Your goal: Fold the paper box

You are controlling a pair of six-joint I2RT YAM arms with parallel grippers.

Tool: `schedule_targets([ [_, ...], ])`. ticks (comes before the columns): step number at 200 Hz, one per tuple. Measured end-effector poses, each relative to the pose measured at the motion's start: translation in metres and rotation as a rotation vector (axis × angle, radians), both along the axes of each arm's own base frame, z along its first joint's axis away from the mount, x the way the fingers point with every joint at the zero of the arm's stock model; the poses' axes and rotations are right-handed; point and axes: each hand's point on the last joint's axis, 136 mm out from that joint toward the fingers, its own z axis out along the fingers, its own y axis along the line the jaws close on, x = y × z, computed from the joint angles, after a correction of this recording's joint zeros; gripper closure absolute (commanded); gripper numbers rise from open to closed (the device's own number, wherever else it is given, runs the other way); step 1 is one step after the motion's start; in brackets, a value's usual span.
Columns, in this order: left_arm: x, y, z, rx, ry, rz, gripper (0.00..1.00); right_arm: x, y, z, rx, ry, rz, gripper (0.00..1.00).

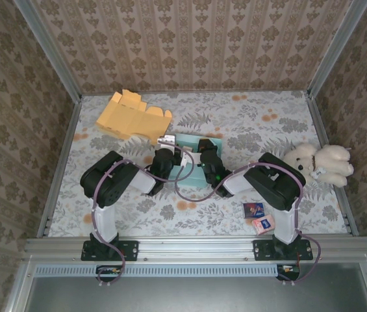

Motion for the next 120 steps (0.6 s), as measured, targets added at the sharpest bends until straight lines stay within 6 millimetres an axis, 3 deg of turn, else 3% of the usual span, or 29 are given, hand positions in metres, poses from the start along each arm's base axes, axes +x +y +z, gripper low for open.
schedule_targets([
  [30,0.0,0.0,0.0,0.0,0.0,0.001,1.0,-0.006,0.006,-0.004,0.059,0.058,0.024,0.66],
  [75,-0.003,-0.006,0.002,-0.012,-0.008,-0.018,1.0,-0.022,0.015,0.005,0.17,0.144,0.071,0.62],
  [120,-0.007,-0.004,0.002,-0.025,-0.016,-0.022,1.0,-0.033,0.011,0.007,0.224,0.207,0.074,0.6],
])
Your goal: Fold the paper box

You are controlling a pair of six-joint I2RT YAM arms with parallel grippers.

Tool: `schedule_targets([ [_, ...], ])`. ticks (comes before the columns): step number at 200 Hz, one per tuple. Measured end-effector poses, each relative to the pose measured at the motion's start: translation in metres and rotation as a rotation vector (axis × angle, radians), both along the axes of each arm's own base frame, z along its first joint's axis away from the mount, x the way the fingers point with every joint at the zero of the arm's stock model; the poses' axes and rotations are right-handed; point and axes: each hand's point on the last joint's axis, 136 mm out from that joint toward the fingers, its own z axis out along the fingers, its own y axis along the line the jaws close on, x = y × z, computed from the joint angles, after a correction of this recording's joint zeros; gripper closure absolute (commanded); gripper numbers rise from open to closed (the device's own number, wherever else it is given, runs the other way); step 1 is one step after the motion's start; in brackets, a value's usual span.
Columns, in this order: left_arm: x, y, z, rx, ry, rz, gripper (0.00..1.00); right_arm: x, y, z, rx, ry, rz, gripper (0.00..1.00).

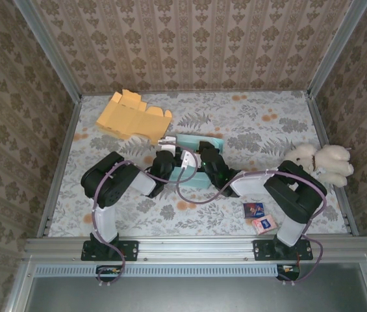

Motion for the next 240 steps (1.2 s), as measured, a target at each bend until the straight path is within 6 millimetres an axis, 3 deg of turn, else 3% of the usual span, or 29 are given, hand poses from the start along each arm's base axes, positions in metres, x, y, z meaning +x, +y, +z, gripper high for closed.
schedule_targets([
  [65,-0.005,0.006,-0.001,-0.037,-0.002,0.01,1.0,-0.012,-0.021,-0.003,0.031,0.053,-0.043,0.59],
  [109,-0.007,0.016,-0.001,-0.044,0.003,0.026,1.0,-0.02,-0.034,0.024,0.143,0.043,-0.079,0.57],
  [130,-0.008,0.021,-0.002,-0.043,0.007,0.036,1.0,-0.026,-0.039,0.047,0.284,0.058,-0.116,0.49],
  [175,-0.012,0.025,-0.001,-0.043,0.007,0.04,1.0,-0.028,-0.044,0.096,0.701,0.158,-0.281,0.44],
  [216,-0.013,0.027,0.001,-0.045,0.004,0.044,1.0,-0.022,-0.03,0.112,0.997,0.317,-0.393,0.42],
  [240,-0.012,0.027,0.002,-0.046,0.001,0.047,1.0,-0.013,-0.013,0.108,1.094,0.407,-0.429,0.39],
])
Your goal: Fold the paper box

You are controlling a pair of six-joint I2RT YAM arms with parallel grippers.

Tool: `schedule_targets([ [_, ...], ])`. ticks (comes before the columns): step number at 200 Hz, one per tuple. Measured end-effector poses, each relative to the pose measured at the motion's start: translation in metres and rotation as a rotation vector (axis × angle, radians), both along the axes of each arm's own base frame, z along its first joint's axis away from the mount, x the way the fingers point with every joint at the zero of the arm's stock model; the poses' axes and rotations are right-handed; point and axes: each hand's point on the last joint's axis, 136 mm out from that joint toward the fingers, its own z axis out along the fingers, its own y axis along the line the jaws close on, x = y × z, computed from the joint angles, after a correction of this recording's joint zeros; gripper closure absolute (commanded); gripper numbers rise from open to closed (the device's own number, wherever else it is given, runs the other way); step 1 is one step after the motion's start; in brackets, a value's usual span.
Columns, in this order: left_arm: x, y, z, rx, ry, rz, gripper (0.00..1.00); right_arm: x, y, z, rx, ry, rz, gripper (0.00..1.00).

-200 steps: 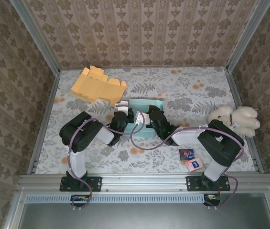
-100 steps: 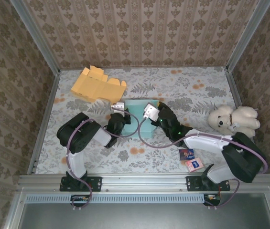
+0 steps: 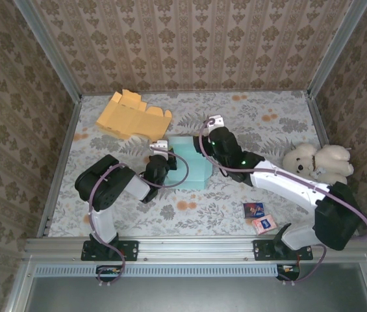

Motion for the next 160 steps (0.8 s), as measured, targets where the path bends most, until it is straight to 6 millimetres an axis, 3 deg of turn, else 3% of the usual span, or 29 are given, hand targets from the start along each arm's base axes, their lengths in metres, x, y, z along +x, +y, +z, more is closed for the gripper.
schedule_targets([
  [52,0.001,0.0,0.003,-0.008,-0.01,0.001,1.0,0.007,0.011,-0.039,0.043,0.135,-0.04,0.39],
  [160,0.0,0.0,0.003,-0.004,-0.012,0.01,1.0,0.023,0.004,-0.07,0.138,0.216,-0.111,0.4],
])
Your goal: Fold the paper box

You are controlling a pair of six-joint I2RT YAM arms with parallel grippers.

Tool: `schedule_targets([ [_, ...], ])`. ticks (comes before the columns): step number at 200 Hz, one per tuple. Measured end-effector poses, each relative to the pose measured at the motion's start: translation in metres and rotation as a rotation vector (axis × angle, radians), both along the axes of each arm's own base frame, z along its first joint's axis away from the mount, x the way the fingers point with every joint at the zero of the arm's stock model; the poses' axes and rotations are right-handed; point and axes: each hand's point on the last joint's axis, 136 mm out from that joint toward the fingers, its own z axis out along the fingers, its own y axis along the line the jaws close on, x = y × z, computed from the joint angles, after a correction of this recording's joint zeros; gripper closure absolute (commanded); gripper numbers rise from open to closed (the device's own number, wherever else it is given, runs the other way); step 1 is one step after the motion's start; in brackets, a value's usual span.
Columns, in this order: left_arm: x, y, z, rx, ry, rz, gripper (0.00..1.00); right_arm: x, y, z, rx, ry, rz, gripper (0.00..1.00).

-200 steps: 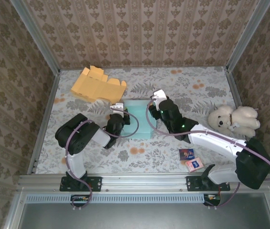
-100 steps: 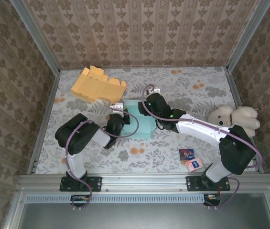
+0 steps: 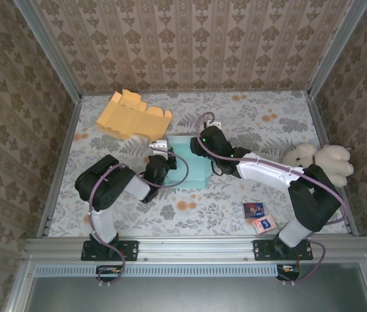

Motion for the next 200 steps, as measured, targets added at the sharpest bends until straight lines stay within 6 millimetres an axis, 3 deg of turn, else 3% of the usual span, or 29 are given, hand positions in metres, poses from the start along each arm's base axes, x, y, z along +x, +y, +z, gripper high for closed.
schedule_targets([
  [104,-0.001,0.006,-0.005,0.042,0.005,0.042,1.0,-0.003,0.019,-0.011,0.17,0.063,0.041,0.41],
  [200,-0.005,0.0,-0.005,0.048,0.001,0.027,1.0,-0.024,-0.005,-0.027,0.111,0.044,-0.009,0.41],
])
